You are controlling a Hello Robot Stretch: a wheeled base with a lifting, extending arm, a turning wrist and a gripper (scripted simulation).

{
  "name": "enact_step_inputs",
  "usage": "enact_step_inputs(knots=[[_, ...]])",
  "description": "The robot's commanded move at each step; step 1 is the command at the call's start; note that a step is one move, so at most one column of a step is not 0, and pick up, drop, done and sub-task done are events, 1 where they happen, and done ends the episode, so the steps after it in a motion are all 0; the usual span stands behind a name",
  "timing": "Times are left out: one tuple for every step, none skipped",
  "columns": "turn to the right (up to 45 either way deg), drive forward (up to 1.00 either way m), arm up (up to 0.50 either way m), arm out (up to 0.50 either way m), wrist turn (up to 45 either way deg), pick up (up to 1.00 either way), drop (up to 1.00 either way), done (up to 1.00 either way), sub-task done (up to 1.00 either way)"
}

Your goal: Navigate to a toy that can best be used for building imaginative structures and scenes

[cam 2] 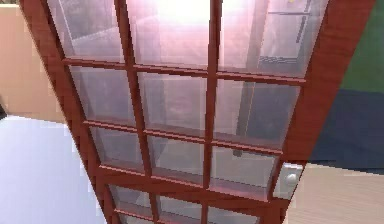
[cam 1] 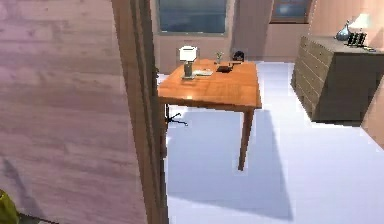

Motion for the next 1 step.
enact_step_inputs(knots=[[12.0, 0.0, 0.0, 0.0, 0.0, 0.0, 0.0, 0.0, 0.0]])
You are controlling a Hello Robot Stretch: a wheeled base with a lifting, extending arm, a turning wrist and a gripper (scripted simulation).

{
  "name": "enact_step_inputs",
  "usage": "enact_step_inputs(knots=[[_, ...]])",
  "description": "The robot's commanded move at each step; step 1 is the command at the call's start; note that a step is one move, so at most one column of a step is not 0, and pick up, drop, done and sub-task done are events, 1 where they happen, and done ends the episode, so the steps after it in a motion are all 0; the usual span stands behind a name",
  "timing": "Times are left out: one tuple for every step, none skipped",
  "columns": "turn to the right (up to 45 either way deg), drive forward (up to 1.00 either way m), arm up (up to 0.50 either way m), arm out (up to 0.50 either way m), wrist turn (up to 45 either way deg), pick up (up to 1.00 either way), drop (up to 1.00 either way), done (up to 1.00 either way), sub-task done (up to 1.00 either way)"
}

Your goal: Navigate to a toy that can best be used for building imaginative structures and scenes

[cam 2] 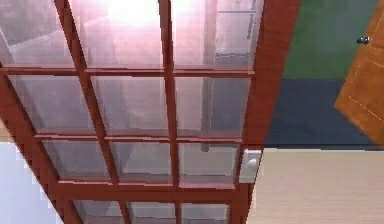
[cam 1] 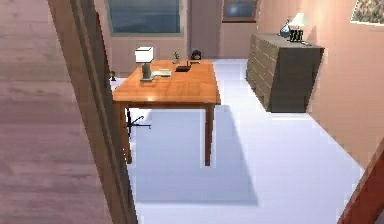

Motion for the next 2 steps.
enact_step_inputs(knots=[[0.0, 0.3, 0.0, 0.0, 0.0, 0.0, 0.0, 0.0, 0.0], [0.0, 0.45, 0.0, 0.0, 0.0, 0.0, 0.0, 0.0, 0.0]])
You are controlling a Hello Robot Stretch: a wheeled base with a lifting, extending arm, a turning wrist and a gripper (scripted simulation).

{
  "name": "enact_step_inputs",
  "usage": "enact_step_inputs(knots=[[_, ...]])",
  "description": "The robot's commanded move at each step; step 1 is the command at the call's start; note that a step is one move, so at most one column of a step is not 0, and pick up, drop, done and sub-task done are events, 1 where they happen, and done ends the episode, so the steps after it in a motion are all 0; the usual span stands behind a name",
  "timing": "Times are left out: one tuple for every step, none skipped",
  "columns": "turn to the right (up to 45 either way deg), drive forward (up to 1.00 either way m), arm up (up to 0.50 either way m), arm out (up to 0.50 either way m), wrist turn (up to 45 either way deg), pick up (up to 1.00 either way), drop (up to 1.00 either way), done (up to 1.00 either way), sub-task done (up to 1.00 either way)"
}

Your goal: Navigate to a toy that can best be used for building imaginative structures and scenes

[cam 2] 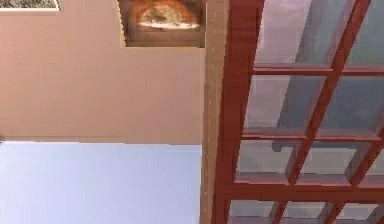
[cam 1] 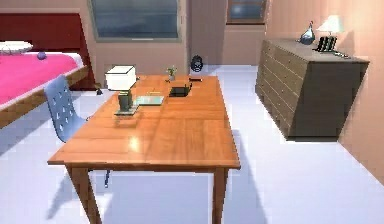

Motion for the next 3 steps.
enact_step_inputs(knots=[[-36.0, 0.0, 0.0, 0.0, 0.0, 0.0, 0.0, 0.0, 0.0], [0.0, 0.4, 0.0, 0.0, 0.0, 0.0, 0.0, 0.0, 0.0], [-45.0, 0.0, 0.0, 0.0, 0.0, 0.0, 0.0, 0.0, 0.0]])
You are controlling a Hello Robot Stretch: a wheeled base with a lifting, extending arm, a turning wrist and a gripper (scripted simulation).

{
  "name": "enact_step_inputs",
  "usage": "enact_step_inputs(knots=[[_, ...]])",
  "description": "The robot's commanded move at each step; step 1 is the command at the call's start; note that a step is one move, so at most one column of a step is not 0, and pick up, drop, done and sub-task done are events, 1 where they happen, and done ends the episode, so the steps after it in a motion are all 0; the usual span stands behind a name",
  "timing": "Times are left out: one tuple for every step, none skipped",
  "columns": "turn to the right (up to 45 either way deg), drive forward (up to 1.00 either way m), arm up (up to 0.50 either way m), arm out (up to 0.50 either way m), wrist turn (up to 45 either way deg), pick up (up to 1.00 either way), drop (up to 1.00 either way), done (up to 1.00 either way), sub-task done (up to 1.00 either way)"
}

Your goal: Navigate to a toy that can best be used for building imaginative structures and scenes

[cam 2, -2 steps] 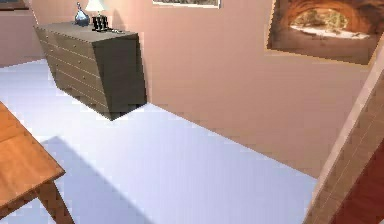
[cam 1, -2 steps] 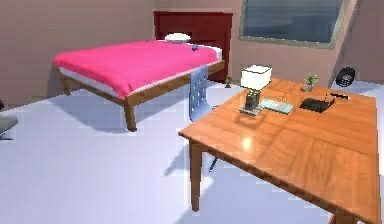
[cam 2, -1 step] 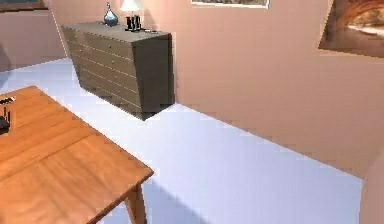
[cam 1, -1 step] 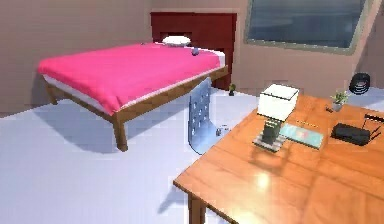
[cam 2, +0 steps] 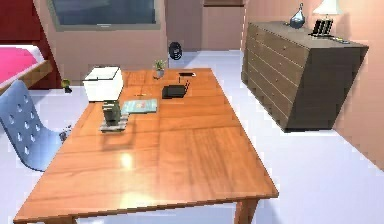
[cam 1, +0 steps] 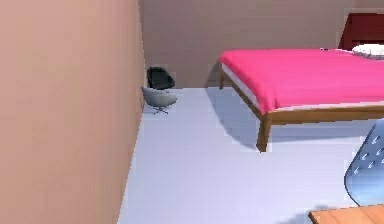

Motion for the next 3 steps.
enact_step_inputs(knots=[[-3.0, 0.0, 0.0, 0.0, 0.0, 0.0, 0.0, 0.0, 0.0], [0.0, 0.75, 0.0, 0.0, 0.0, 0.0, 0.0, 0.0, 0.0], [45.0, 0.0, 0.0, 0.0, 0.0, 0.0, 0.0, 0.0, 0.0]])
